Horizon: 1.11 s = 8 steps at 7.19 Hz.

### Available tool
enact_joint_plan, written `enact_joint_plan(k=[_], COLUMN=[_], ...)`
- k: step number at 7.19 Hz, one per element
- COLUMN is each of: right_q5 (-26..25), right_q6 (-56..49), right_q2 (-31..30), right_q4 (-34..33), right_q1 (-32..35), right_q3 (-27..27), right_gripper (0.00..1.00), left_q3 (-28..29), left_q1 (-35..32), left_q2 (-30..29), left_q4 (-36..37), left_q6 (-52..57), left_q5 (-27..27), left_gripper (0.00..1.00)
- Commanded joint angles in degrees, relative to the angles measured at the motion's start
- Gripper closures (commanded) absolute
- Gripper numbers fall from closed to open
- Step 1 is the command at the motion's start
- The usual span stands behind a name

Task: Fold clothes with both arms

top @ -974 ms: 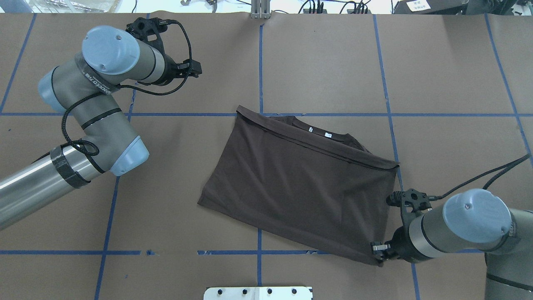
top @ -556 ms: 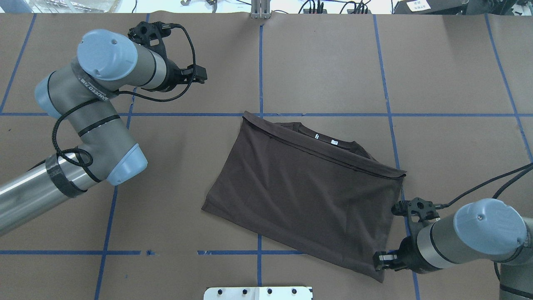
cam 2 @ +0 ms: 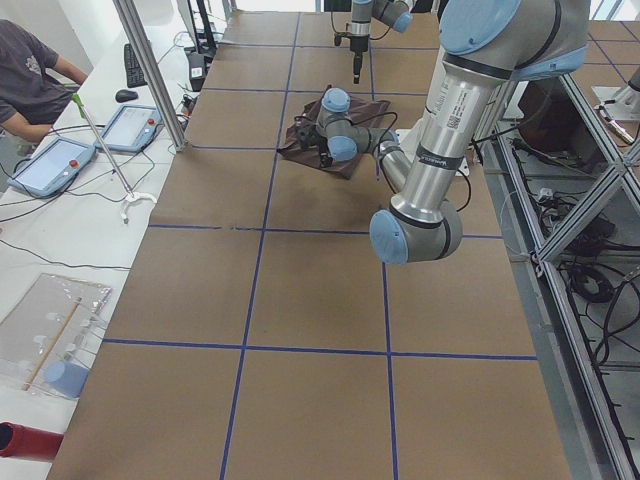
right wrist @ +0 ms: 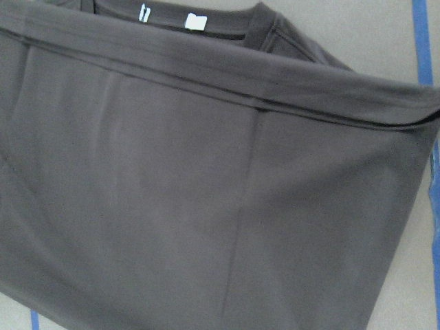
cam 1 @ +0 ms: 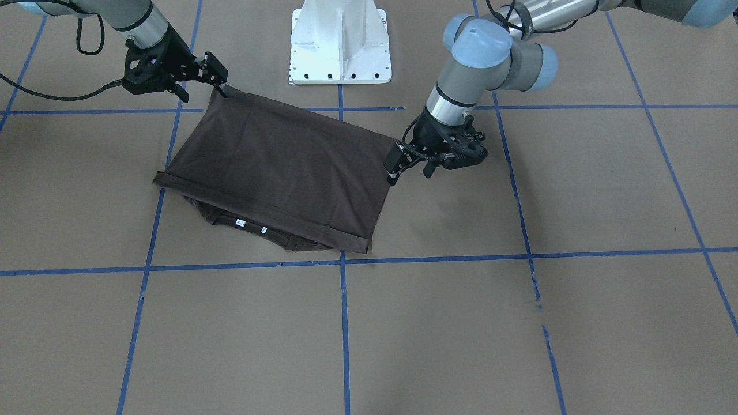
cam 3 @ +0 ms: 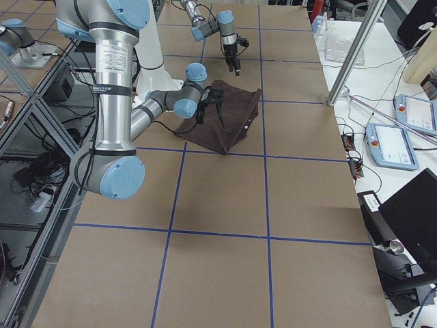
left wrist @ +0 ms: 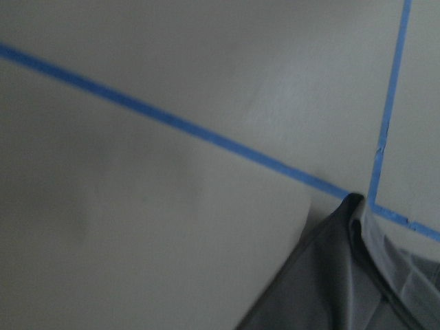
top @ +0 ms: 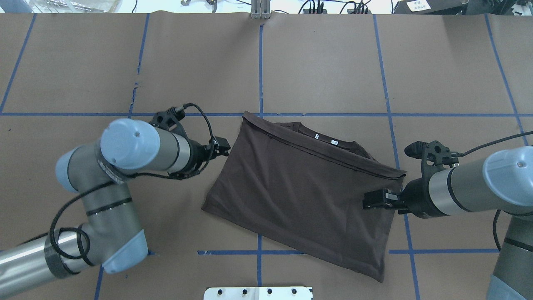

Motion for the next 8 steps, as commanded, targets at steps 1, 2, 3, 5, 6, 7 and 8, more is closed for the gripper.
enact_joint_plan(k=[1,2,3,5,6,7,8], right_q5=[-2.4,-2.6,-3.1,-3.2,-3.3,-3.2,-3.3], right_q6=[0.0,0.0,0.0,0.1,0.0,0.0,0.0], right_q2=[0.7,1.3,1.9,2.0,2.0,2.0,2.0], right_q4=[0.5,0.5,0.5,0.5,0.5,0.5,0.5], right_q1=[1.1,1.1,1.1,1.1,1.1,1.1,1.1], right_q3=[-0.2,-0.3,-0.3,-0.2,-0.2,-0.2,-0.2], right_gripper=[0.00,0.00,0.00,0.00,0.00,0.00,0.00], left_q3=[-1.6,-2.3,-2.3,-2.3,-2.3,-2.3,-2.3], left_q1=[7.7,8.3,8.4,8.4,8.4,8.4,8.6], left_q2=[0.6,1.0,1.4,2.6,2.7,2.6,2.4], left_q4=[6.2,7.2,7.2,7.3,7.3,7.4,8.3], left_q6=[-10.3,-10.9,-11.4,-11.4,-11.5,-13.6,-13.9], left_q5=[5.3,5.6,5.6,5.6,5.6,5.7,6.0], left_gripper=[0.09,0.10,0.11,0.15,0.22,0.36,0.49])
